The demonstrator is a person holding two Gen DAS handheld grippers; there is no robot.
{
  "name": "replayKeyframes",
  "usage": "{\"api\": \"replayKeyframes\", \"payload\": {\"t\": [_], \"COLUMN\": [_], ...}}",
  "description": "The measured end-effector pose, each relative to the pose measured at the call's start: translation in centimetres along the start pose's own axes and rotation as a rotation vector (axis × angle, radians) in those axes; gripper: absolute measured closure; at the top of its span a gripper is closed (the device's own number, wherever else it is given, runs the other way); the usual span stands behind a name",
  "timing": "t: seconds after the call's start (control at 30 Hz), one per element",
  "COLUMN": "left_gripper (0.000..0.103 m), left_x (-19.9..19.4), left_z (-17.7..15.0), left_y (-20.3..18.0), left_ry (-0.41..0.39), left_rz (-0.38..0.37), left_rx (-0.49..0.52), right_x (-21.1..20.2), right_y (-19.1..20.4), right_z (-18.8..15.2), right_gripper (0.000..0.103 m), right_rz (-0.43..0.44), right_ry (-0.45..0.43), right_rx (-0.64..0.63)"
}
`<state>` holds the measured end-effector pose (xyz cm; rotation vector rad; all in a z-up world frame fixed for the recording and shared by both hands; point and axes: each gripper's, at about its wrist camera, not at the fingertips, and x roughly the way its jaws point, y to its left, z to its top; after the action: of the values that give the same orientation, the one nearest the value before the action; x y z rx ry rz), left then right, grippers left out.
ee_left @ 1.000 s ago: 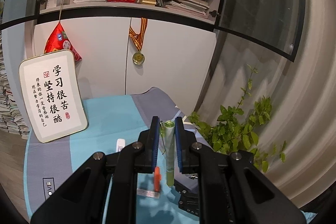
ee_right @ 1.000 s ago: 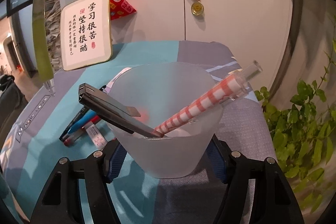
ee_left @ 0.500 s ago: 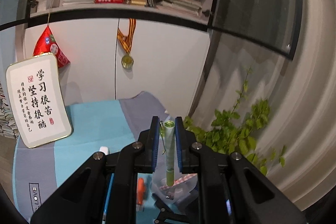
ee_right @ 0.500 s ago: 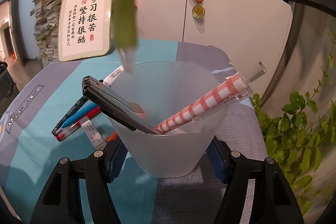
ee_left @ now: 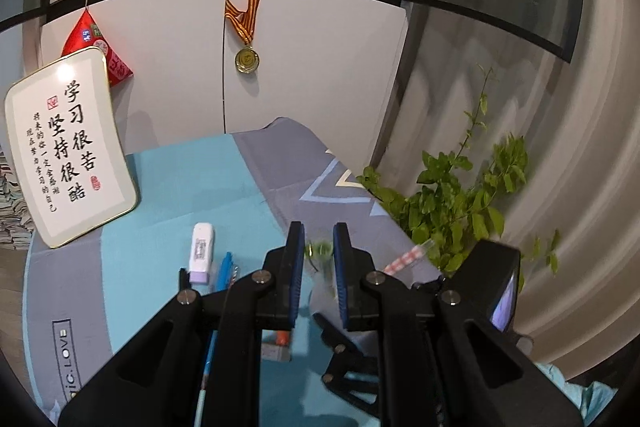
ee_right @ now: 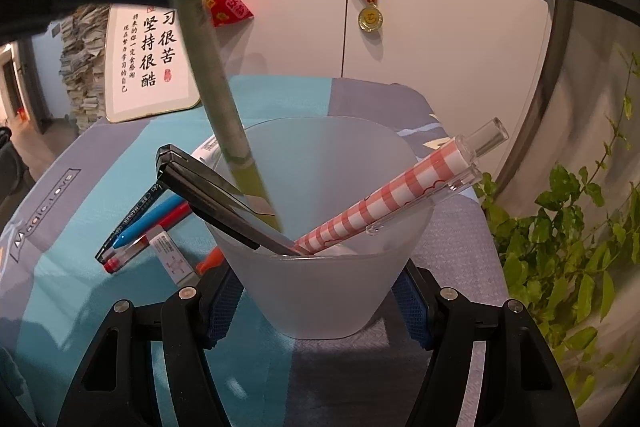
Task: Organize stationery
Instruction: 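Open the left gripper to release the green pen into the cup, then grasp the black marker from the pen pile with the left gripper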
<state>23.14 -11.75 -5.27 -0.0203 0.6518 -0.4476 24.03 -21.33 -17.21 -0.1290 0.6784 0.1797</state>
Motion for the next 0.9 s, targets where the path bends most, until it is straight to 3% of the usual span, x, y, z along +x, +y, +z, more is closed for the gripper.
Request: {"api": "replayKeyframes", "payload": {"t": [0.1, 0.23, 0.33, 0.57, 0.8, 0.9], "left_gripper": [0.089, 0.077, 0.078, 0.08, 0.08, 0.096], "left_x": [-0.7, -2.1, -2.3, 1.1, 4.0, 5.4], "left_z": [-0.4, -1.3, -2.5, -7.8, -9.7, -9.9], "left_y": [0.6, 2.6, 4.3, 9.3, 10.6, 10.8], "left_ry": [0.001, -0.007, -0.007, 0.179, 0.246, 0.279], "left_rz": [0.016, 0.04, 0.123, 0.224, 0.19, 0.179], "left_rx": [0.002, -0.023, -0.022, -0.092, -0.12, -0.116], "right_x": [0.1, 0.0, 0.0, 0.1, 0.1, 0.1], "right_y": [-0.1, 0.0, 0.0, 0.0, 0.1, 0.0], "right_z": [0.1, 0.1, 0.1, 0.1, 0.1, 0.0], "right_gripper": [0.033, 0.033, 0.033, 0.033, 0.033, 0.033], "right_rz": [-0.001, -0.002, -0.002, -0.003, -0.012, -0.014], "right_ry": [0.003, 0.004, 0.004, 0.003, 0.007, 0.008], "right_rx": [0.002, 0.001, 0.001, 0.001, -0.004, -0.005]}}
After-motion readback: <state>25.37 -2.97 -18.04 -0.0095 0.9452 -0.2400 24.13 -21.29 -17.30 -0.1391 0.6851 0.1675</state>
